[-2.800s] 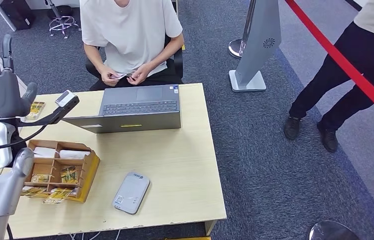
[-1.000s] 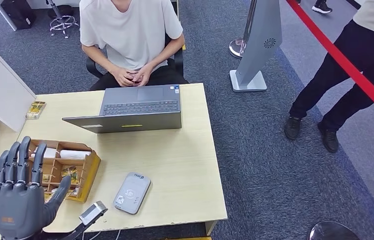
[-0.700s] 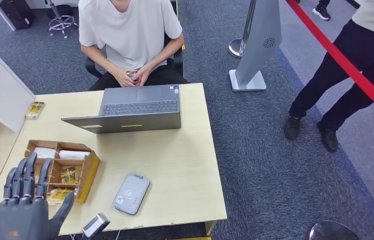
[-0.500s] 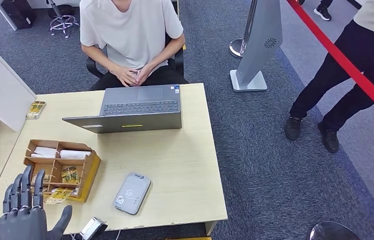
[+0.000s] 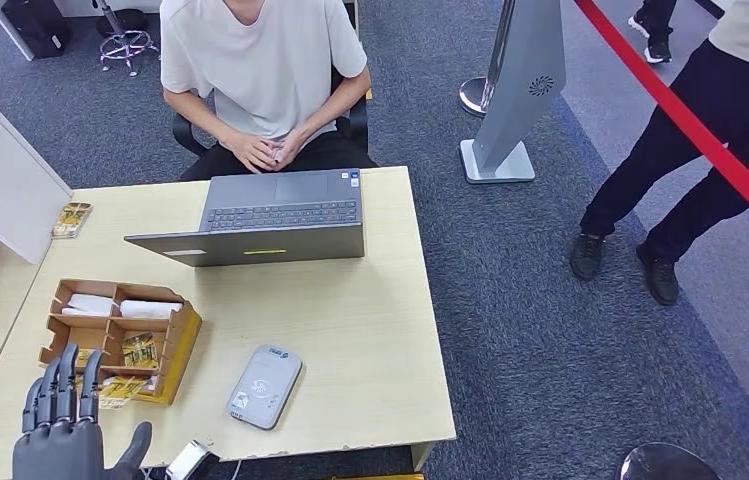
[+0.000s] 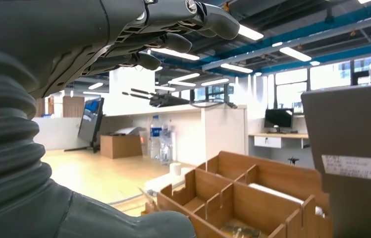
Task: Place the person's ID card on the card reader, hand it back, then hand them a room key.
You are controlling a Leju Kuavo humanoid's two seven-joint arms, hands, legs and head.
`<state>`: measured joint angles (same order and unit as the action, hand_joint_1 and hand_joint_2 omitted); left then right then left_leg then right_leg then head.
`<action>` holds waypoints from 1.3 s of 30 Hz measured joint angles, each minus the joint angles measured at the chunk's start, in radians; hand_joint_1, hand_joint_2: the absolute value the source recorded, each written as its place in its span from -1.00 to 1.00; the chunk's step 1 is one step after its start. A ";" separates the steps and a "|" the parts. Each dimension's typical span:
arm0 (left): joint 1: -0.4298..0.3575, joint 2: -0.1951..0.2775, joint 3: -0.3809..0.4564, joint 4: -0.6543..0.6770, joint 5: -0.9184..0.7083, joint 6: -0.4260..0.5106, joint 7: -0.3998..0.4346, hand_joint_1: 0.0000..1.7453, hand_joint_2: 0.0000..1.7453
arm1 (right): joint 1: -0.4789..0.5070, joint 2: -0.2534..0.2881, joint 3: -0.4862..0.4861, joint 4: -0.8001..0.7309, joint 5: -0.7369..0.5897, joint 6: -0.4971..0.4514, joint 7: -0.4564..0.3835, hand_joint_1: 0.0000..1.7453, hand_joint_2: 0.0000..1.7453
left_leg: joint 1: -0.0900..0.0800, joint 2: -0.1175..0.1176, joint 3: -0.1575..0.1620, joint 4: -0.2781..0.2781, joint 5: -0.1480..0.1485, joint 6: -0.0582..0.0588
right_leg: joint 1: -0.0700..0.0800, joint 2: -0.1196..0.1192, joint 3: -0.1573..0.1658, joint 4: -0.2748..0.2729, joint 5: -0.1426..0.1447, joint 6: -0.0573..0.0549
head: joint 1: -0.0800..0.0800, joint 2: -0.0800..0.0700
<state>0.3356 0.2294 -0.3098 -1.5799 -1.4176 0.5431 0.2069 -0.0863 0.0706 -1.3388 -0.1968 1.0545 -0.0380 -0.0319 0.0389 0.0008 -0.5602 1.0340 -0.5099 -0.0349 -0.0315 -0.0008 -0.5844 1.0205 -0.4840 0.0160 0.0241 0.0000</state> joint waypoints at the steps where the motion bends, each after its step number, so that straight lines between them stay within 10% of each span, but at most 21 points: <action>1: 0.000 -0.002 0.000 0.011 0.006 0.002 0.003 -1.00 1.00 | 0.000 0.000 0.000 0.000 0.001 0.000 0.001 -1.00 1.00 | 0.000 0.000 0.000 0.000 0.000 0.000 | 0.000 0.000 0.000 0.000 0.000 0.000 | 0.000 0.000; 10: -0.005 -0.031 0.022 0.129 0.043 0.037 0.007 -1.00 1.00 | 0.000 0.000 0.000 0.000 0.016 0.004 0.006 -1.00 1.00 | 0.000 0.000 0.000 0.000 0.000 0.000 | 0.000 0.000 0.000 0.000 0.000 0.000 | 0.000 0.000; 22: -0.031 -0.108 0.256 0.286 0.053 0.062 -0.104 -1.00 1.00 | -0.001 0.000 0.003 0.000 0.033 0.010 0.010 -1.00 1.00 | 0.000 0.000 0.000 0.000 0.000 0.000 | 0.000 0.000 0.000 0.000 0.000 0.000 | 0.000 0.000; 39: -0.033 -0.134 0.304 0.318 0.053 0.066 -0.108 -1.00 1.00 | -0.001 0.000 0.003 0.000 0.036 0.011 0.010 -1.00 1.00 | 0.000 0.000 0.000 0.000 0.000 0.001 | 0.000 0.000 0.000 -0.001 0.000 0.000 | 0.000 0.000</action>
<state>0.3023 0.0953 -0.0060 -1.2620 -1.3644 0.6087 0.0984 -0.0869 0.0706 -1.3355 -0.1972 1.0909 -0.0270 -0.0217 0.0387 0.0008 -0.5604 1.0340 -0.5103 -0.0343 -0.0316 -0.0011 -0.5843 1.0198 -0.4841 0.0162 0.0243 0.0000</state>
